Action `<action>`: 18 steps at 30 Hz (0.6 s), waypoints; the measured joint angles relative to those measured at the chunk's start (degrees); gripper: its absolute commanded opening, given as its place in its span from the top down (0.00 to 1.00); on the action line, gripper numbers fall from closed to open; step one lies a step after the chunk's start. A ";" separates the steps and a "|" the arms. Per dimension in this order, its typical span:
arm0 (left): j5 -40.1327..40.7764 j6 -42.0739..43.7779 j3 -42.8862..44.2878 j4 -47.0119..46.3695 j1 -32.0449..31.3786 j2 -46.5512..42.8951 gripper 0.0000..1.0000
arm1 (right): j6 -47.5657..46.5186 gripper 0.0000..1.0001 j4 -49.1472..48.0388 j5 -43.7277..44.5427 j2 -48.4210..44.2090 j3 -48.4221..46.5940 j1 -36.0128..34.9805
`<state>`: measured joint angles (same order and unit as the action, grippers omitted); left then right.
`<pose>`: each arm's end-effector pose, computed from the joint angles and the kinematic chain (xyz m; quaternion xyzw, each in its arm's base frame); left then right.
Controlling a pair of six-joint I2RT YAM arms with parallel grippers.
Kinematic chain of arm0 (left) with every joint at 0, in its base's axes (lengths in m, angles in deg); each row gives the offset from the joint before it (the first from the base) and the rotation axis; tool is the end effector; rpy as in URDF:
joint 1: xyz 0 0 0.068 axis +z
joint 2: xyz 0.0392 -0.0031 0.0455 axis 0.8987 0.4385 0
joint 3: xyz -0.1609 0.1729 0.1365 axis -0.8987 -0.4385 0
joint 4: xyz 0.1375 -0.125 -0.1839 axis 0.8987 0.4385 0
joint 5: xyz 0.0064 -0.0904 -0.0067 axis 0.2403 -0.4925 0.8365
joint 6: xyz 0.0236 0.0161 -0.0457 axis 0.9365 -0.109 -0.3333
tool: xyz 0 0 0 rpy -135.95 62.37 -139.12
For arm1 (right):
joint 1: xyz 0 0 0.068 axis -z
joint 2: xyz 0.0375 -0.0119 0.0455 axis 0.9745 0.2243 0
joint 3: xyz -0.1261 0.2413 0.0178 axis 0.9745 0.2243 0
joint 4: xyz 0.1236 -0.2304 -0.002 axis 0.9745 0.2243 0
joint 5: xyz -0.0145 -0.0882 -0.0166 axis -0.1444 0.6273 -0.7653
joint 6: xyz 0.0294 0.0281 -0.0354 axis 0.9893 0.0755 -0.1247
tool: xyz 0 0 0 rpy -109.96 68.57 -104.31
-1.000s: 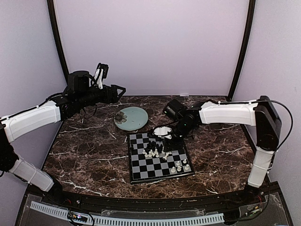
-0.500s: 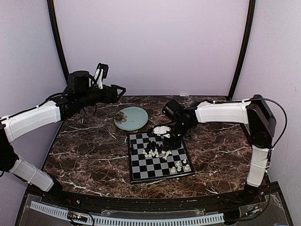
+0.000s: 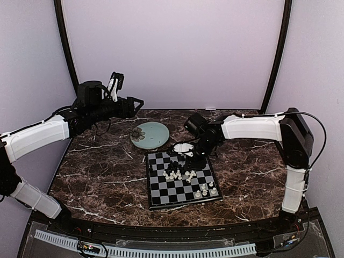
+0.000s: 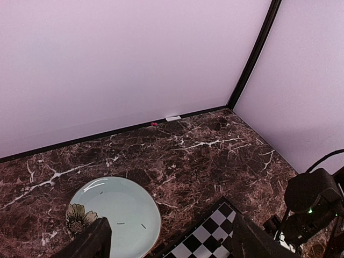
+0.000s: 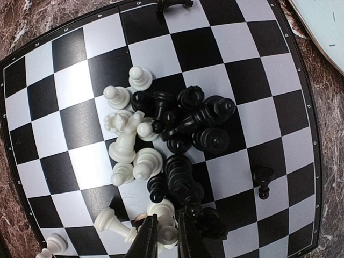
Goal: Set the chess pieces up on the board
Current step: Pick up the queen from the chessboard, then place the queen at d1.
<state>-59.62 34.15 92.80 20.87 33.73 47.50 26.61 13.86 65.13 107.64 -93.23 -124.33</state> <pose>0.2812 -0.1691 0.3489 0.1513 0.7437 -0.2846 0.5857 0.2656 0.3002 0.1936 -0.6469 0.7300 0.1392 0.1708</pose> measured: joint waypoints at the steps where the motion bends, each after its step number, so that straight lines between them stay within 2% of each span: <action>1: 0.00 0.00 0.00 0.00 0.00 0.00 0.21 | 0.00 0.86 0.35 0.00 -0.17 0.00 0.00; 11: -0.02 0.00 0.00 0.00 0.00 0.00 0.20 | -0.20 0.86 4.83 -3.72 -8.24 0.17 -1.03; 18: -0.02 0.00 0.00 0.00 0.00 0.00 0.20 | -0.81 0.86 5.40 -6.29 -8.68 1.49 -6.99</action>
<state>-59.64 34.15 92.80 20.87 33.73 47.50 25.80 19.26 58.84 98.96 -91.74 -131.32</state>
